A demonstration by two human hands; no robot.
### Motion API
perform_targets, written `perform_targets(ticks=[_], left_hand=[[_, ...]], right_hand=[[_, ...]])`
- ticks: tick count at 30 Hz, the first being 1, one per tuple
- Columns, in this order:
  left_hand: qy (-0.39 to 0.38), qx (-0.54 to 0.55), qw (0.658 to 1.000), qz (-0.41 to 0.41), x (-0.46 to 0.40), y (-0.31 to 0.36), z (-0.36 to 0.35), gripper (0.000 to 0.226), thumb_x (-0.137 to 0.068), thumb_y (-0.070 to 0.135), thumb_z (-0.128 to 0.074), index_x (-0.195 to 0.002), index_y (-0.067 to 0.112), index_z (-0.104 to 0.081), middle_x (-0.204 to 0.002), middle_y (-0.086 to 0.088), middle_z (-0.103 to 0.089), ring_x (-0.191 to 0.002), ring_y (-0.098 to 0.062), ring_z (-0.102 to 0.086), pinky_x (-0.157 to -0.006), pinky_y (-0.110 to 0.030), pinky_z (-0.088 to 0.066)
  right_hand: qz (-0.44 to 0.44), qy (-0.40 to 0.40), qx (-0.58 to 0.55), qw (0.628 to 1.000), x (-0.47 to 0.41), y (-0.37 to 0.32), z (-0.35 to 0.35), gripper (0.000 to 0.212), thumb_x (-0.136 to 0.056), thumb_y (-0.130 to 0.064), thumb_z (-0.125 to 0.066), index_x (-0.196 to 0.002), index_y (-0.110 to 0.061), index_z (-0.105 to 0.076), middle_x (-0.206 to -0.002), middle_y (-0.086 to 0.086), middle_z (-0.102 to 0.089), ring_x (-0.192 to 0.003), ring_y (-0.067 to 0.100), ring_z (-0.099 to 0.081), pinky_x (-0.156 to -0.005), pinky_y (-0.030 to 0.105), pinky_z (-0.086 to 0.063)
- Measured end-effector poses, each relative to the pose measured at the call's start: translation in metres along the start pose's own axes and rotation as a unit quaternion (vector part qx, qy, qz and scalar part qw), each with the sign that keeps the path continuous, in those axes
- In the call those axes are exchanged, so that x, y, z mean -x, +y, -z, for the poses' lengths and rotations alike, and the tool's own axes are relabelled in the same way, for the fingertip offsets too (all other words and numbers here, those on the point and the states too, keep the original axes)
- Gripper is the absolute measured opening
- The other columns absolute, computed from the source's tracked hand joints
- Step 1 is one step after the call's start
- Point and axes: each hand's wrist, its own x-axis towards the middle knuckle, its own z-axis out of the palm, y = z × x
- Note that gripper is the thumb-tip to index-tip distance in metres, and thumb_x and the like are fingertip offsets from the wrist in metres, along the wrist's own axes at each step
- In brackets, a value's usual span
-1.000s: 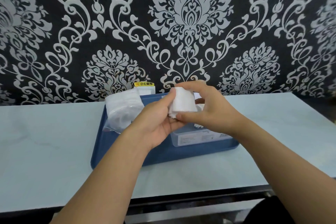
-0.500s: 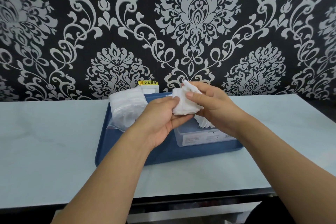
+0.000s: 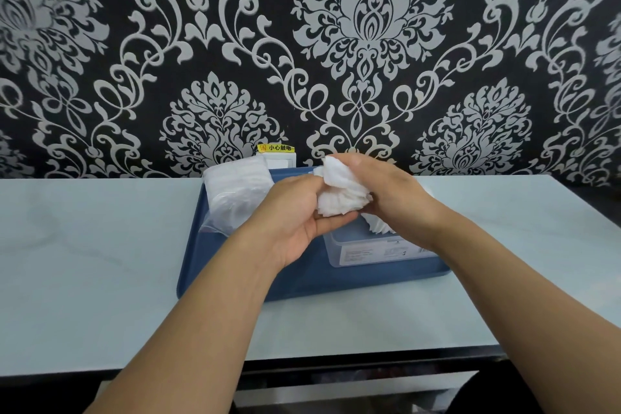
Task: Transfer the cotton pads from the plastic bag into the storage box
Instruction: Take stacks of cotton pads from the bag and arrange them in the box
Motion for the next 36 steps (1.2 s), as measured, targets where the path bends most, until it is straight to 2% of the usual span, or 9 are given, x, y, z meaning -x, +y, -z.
perform_targets(ticks=[5, 10, 15, 19, 22, 25, 31, 34, 36], left_hand=[[0.001, -0.052, 0.999, -0.009, -0.001, 0.000, 0.003, 0.023, -0.097, 0.003, -0.053, -0.113, 0.001, -0.069, -0.105, -0.017, -0.077, -0.102, -0.032, -0.074, -0.090, -0.045, -0.060], [0.004, -0.056, 0.998, -0.017, 0.000, -0.001, 0.002, 0.022, -0.100, 0.001, -0.051, -0.114, 0.003, -0.069, -0.100, -0.013, -0.078, -0.094, -0.026, -0.076, -0.077, -0.035, -0.063], [0.042, -0.031, 0.999, -0.010, -0.002, -0.001, 0.000, 0.019, -0.104, 0.005, -0.047, -0.113, 0.007, -0.063, -0.108, -0.014, -0.074, -0.087, -0.024, -0.077, -0.073, -0.035, -0.064], [0.074, -0.058, 0.995, -0.032, -0.005, -0.002, 0.001, 0.026, -0.103, 0.010, -0.052, -0.128, 0.012, -0.054, -0.120, -0.012, -0.065, -0.087, -0.024, -0.075, -0.072, -0.037, -0.064], [0.078, -0.113, 0.988, -0.065, -0.005, -0.004, 0.003, 0.029, -0.103, 0.012, -0.053, -0.131, 0.018, -0.050, -0.123, -0.007, -0.062, -0.095, -0.026, -0.073, -0.072, -0.039, -0.064], [0.060, -0.134, 0.985, -0.089, -0.003, -0.004, 0.003, 0.027, -0.103, 0.012, -0.050, -0.129, 0.022, -0.052, -0.120, -0.005, -0.066, -0.097, -0.025, -0.072, -0.074, -0.041, -0.064], [0.052, -0.163, 0.975, -0.142, -0.002, -0.003, -0.001, 0.029, -0.100, 0.007, -0.046, -0.106, 0.036, -0.048, -0.113, -0.013, -0.067, -0.084, -0.022, -0.069, -0.060, -0.033, -0.058], [0.046, -0.175, 0.968, -0.173, -0.002, -0.003, -0.001, 0.024, -0.101, 0.007, -0.045, -0.092, 0.029, -0.047, -0.114, -0.017, -0.067, -0.086, -0.024, -0.069, -0.059, -0.033, -0.059], [0.031, -0.159, 0.972, -0.171, -0.003, -0.004, -0.001, 0.018, -0.102, 0.011, -0.049, -0.088, 0.024, -0.051, -0.117, -0.015, -0.069, -0.091, -0.026, -0.071, -0.067, -0.041, -0.062]], right_hand=[[0.047, 0.008, 0.072, 0.996, 0.004, 0.003, 0.010, 0.031, -0.096, -0.005, -0.062, -0.127, -0.007, -0.061, -0.114, 0.018, -0.069, -0.101, 0.018, -0.065, -0.091, 0.032, -0.056], [0.115, 0.064, 0.097, 0.987, 0.006, 0.001, 0.014, 0.013, -0.088, 0.001, -0.071, -0.100, -0.004, -0.069, -0.112, 0.016, -0.070, -0.099, 0.016, -0.066, -0.092, 0.034, -0.055], [0.115, 0.071, 0.030, 0.990, 0.010, -0.004, 0.020, 0.022, -0.091, 0.000, -0.067, -0.112, 0.005, -0.066, -0.110, 0.021, -0.072, -0.098, 0.021, -0.067, -0.090, 0.031, -0.057], [0.096, 0.074, -0.082, 0.989, 0.010, -0.008, 0.032, 0.021, -0.086, -0.006, -0.067, -0.107, -0.005, -0.063, -0.101, 0.012, -0.073, -0.094, 0.021, -0.069, -0.087, 0.032, -0.058], [0.050, 0.025, -0.137, 0.989, 0.013, -0.011, 0.041, 0.030, -0.088, -0.004, -0.067, -0.117, -0.006, -0.060, -0.099, 0.008, -0.072, -0.088, 0.018, -0.069, -0.078, 0.029, -0.057], [0.006, -0.030, -0.067, 0.997, 0.017, -0.011, 0.041, 0.039, -0.087, 0.005, -0.065, -0.125, -0.004, -0.062, -0.097, 0.013, -0.069, -0.082, 0.020, -0.067, -0.071, 0.027, -0.058], [0.030, 0.001, 0.010, 1.000, 0.014, -0.009, 0.027, 0.041, -0.083, 0.006, -0.072, -0.122, -0.004, -0.065, -0.090, 0.018, -0.071, -0.082, 0.027, -0.067, -0.075, 0.032, -0.059], [0.041, 0.012, 0.018, 0.999, 0.013, -0.009, 0.027, 0.042, -0.083, 0.006, -0.072, -0.123, -0.006, -0.064, -0.092, 0.013, -0.073, -0.084, 0.025, -0.069, -0.078, 0.031, -0.059], [0.046, 0.012, 0.011, 0.999, 0.013, -0.008, 0.027, 0.041, -0.084, 0.007, -0.070, -0.124, -0.004, -0.063, -0.093, 0.009, -0.072, -0.086, 0.022, -0.068, -0.080, 0.030, -0.059]])
